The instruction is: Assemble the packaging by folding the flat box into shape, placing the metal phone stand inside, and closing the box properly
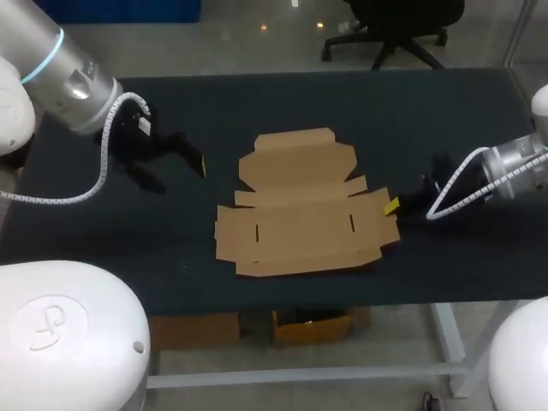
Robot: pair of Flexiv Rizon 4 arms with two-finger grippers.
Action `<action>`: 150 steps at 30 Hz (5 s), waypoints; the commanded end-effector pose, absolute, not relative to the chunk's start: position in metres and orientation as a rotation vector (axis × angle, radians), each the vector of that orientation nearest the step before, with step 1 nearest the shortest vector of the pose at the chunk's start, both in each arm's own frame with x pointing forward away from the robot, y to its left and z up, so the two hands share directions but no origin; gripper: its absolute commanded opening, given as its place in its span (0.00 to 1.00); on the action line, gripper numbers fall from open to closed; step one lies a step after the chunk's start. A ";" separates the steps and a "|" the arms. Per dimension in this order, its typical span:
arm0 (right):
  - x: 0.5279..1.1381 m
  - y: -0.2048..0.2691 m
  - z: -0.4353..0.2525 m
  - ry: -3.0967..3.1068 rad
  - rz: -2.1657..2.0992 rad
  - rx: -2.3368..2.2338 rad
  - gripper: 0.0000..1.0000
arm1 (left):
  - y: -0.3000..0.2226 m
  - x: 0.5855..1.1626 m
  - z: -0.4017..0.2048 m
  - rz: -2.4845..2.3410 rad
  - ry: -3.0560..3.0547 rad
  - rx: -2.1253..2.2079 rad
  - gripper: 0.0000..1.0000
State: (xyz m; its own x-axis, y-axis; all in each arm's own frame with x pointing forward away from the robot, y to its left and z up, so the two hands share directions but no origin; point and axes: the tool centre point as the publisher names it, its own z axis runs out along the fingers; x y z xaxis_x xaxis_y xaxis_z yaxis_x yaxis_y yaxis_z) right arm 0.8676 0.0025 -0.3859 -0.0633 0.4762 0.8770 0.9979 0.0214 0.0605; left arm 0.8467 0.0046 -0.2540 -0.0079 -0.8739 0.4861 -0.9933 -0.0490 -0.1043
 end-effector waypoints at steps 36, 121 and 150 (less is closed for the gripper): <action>0.874 0.005 -0.397 -1.587 -0.970 -1.530 0.00 | 0.005 0.845 -0.256 0.613 -1.952 2.014 1.00; 0.926 -0.050 -0.316 -1.975 -0.911 -1.549 0.00 | -0.019 0.869 -0.270 0.680 -2.255 1.934 0.00; 0.946 -0.010 -0.365 -2.041 -0.829 -1.497 0.00 | -0.040 0.893 -0.329 0.684 -2.396 1.866 0.00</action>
State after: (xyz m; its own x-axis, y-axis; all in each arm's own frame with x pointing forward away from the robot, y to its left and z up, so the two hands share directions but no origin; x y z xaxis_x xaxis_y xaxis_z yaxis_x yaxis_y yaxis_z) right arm 0.9410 -0.0119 -0.3601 -0.2899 0.6774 0.6761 0.9570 0.2146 0.1954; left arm 0.8869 -0.0380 -0.3228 -0.2801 -0.9165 0.2857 -0.9283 0.1827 -0.3238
